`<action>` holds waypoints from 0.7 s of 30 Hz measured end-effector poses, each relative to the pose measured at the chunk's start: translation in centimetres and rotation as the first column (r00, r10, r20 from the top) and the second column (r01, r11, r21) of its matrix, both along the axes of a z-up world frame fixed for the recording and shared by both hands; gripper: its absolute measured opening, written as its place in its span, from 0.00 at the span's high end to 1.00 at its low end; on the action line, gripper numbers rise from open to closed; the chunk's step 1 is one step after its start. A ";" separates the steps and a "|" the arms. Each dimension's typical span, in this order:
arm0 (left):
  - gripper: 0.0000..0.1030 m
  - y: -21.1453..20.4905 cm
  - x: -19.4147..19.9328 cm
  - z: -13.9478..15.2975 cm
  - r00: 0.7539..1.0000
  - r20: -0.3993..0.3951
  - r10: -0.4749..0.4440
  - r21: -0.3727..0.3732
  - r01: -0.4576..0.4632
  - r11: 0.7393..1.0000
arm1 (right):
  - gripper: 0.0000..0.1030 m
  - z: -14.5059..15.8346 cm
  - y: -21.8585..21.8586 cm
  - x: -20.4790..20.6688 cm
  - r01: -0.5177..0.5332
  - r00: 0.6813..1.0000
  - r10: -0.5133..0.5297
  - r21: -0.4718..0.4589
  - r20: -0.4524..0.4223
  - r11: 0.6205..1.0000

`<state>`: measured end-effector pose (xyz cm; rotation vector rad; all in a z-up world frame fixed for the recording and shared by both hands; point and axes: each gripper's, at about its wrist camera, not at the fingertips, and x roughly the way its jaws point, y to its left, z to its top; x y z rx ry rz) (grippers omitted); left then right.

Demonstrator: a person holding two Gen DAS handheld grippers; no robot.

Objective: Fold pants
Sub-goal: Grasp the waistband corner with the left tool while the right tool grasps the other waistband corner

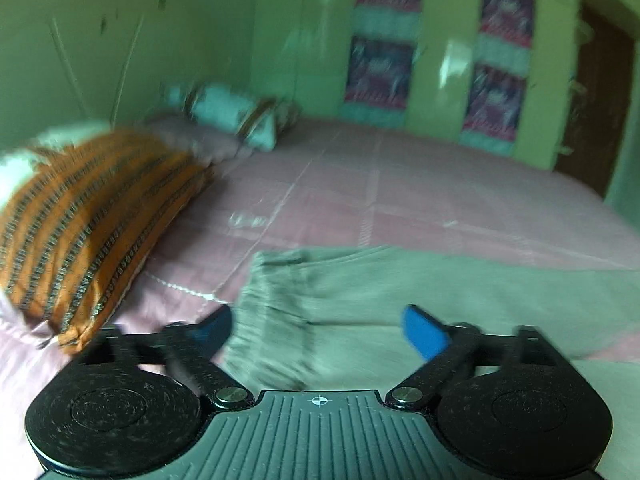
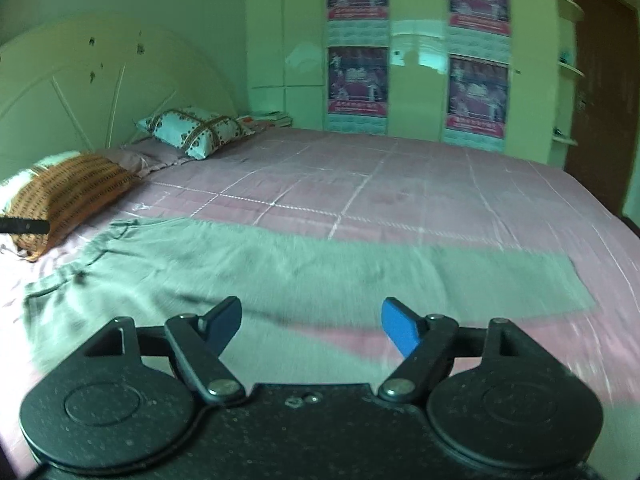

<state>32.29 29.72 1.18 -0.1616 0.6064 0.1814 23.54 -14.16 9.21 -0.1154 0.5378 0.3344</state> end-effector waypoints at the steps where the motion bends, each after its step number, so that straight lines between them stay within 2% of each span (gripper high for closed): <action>1: 0.25 1.4 1.9 -0.9 1.000 -0.015 0.014 -0.034 -0.014 0.999 | 0.32 -0.4 0.5 1.6 0.001 1.000 -0.001 -0.009 -0.011 1.000; 5: 0.27 4.6 7.9 -4.3 0.999 -0.041 0.027 -0.111 -0.031 0.993 | 0.32 -2.3 1.9 7.2 0.013 0.998 -0.013 -0.005 -0.059 1.000; 8: 0.27 5.5 11.9 -6.4 0.998 -0.069 0.015 -0.115 -0.022 0.993 | 0.32 -3.6 2.9 10.4 -0.012 0.998 0.012 -0.003 -0.067 1.000; 10: 0.38 6.1 14.1 -7.7 0.996 -0.088 0.014 -0.142 -0.026 0.990 | 0.33 -4.6 3.7 12.7 -0.032 0.996 0.030 -0.027 -0.084 0.999; 12: 0.62 6.4 15.4 -8.7 0.995 -0.102 0.011 -0.156 -0.027 0.987 | 0.34 -5.6 4.5 15.2 -0.051 0.995 0.045 -0.054 -0.093 0.997; 15: 0.67 6.7 17.2 -9.5 0.993 -0.122 -0.008 -0.154 -0.011 0.988 | 0.39 -6.9 5.5 18.3 -0.075 0.992 0.066 -0.087 -0.108 0.993; 16: 0.75 6.8 17.5 -9.6 0.992 -0.121 -0.022 -0.157 0.003 0.988 | 0.42 -7.3 5.7 19.3 -0.085 0.991 0.074 -0.097 -0.110 0.992; 17: 0.82 6.9 17.7 -9.7 0.992 -0.116 -0.042 -0.189 0.019 0.982 | 0.42 -7.6 5.9 20.1 -0.098 0.990 0.087 -0.101 -0.111 0.990; 21: 0.82 7.3 17.9 -9.7 0.990 -0.124 -0.068 -0.200 0.042 0.979 | 0.43 -8.4 7.1 22.8 -0.147 0.985 0.131 -0.156 -0.108 0.977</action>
